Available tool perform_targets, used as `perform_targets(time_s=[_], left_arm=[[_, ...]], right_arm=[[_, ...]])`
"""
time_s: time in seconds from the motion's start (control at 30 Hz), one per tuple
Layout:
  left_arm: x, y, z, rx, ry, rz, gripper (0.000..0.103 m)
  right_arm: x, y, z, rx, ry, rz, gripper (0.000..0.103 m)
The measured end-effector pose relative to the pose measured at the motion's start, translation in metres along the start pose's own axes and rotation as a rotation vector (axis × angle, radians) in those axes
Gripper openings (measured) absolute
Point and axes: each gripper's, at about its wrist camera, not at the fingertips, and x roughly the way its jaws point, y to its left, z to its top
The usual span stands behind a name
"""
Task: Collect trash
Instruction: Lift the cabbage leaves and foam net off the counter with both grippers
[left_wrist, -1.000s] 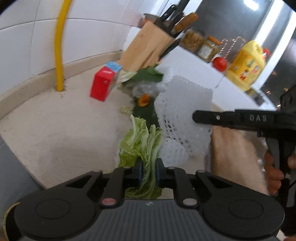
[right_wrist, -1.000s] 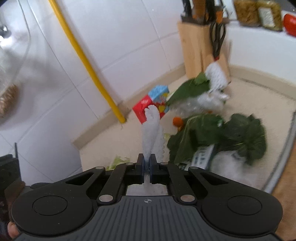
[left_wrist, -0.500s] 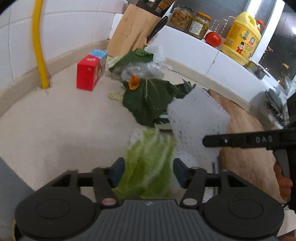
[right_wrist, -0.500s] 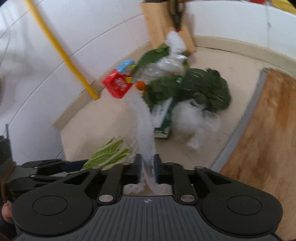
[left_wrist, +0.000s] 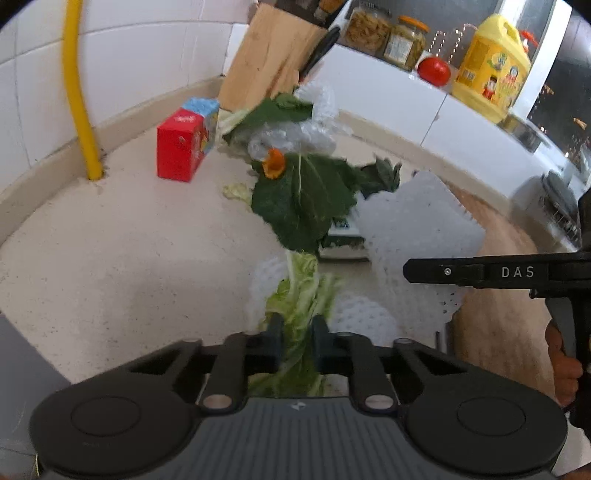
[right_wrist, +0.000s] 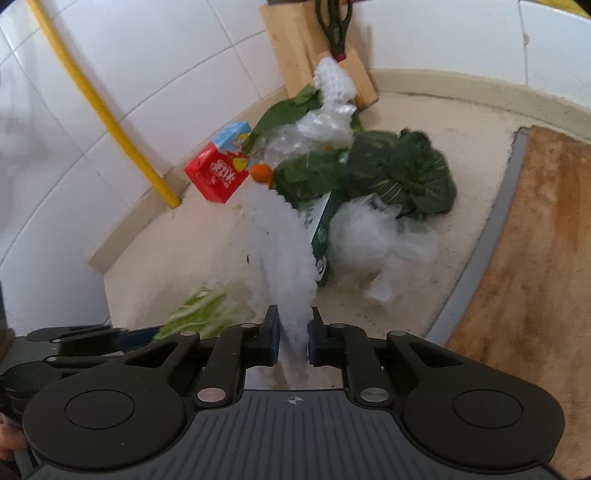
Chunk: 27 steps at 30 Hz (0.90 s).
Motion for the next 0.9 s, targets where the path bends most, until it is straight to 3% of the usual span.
perform_targets(time_s=[0.37,0.9], left_arm=[[-0.033,0.015,0.018,-0.127,-0.110,-0.128,0.005],[-0.063,0.037,0.017,-0.188,-0.205,-0.083,0.005]], right_arm=[[-0.049,0.001,0.019,0.031,-0.133,0.056,0.018],[-0.039,0.043,0.024,-0.051,-0.123,0.115,0.018]])
